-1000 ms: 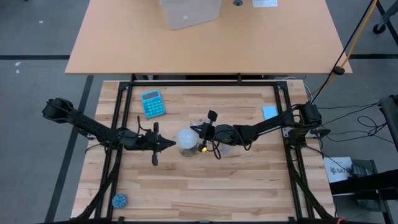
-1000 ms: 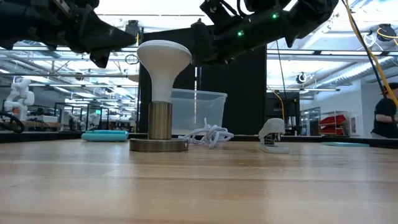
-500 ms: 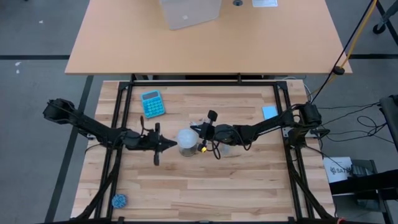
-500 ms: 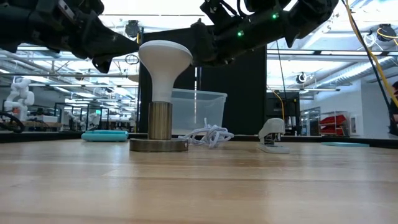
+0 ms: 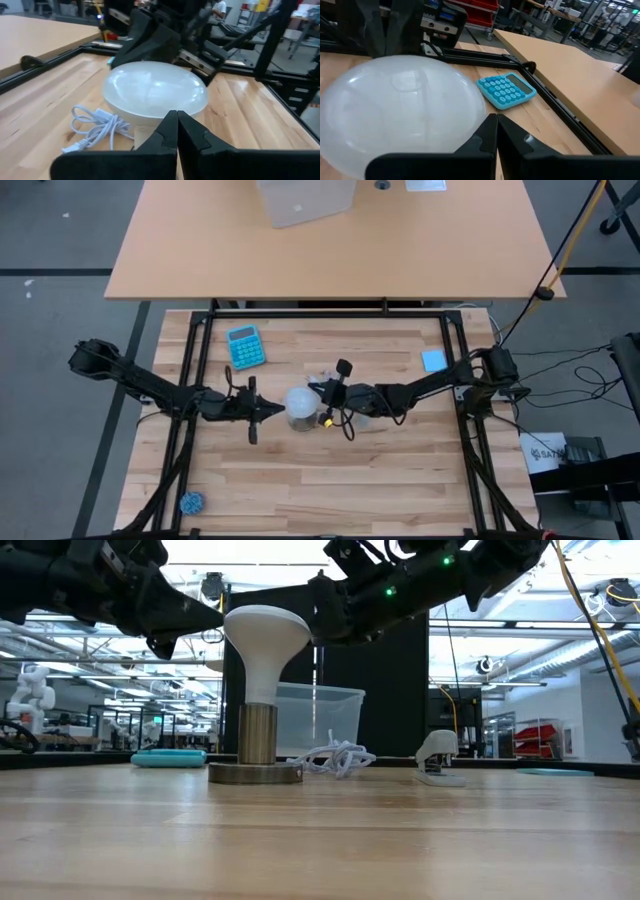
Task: Screw lightbulb
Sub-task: Insert the light bulb into the lamp
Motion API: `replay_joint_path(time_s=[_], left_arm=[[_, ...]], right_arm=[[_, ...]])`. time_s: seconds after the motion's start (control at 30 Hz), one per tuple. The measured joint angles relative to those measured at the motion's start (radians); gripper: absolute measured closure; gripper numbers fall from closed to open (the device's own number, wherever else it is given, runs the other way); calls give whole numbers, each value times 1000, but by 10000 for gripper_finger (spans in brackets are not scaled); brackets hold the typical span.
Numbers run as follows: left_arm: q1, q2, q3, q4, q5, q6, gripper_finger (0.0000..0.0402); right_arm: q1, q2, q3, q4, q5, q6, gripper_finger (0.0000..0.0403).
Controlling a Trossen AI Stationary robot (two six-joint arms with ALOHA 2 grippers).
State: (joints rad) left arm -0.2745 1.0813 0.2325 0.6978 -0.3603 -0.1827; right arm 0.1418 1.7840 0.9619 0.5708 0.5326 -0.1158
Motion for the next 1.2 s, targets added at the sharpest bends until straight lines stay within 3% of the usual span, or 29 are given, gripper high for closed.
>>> replay_joint_path(time_s=[0.47, 0.63, 0.83, 1.07, 1.2], left_arm=[[28, 0, -1, -56, -123, -87, 401], [33, 6, -3, -119, -231, -121, 401], [31, 3, -1, -105, -244, -124, 401], [29, -17, -1, -102, -255, -109, 401], [-2, -88, -1, -99, -306, -42, 401]], right_arm=[[59, -3, 0, -43, 98, 26, 403], [88, 5, 0, -57, 10, 26, 403], [112, 2, 2, -61, 109, 28, 403], [111, 3, 1, -87, 137, 44, 403], [111, 3, 1, -84, 141, 52, 403]])
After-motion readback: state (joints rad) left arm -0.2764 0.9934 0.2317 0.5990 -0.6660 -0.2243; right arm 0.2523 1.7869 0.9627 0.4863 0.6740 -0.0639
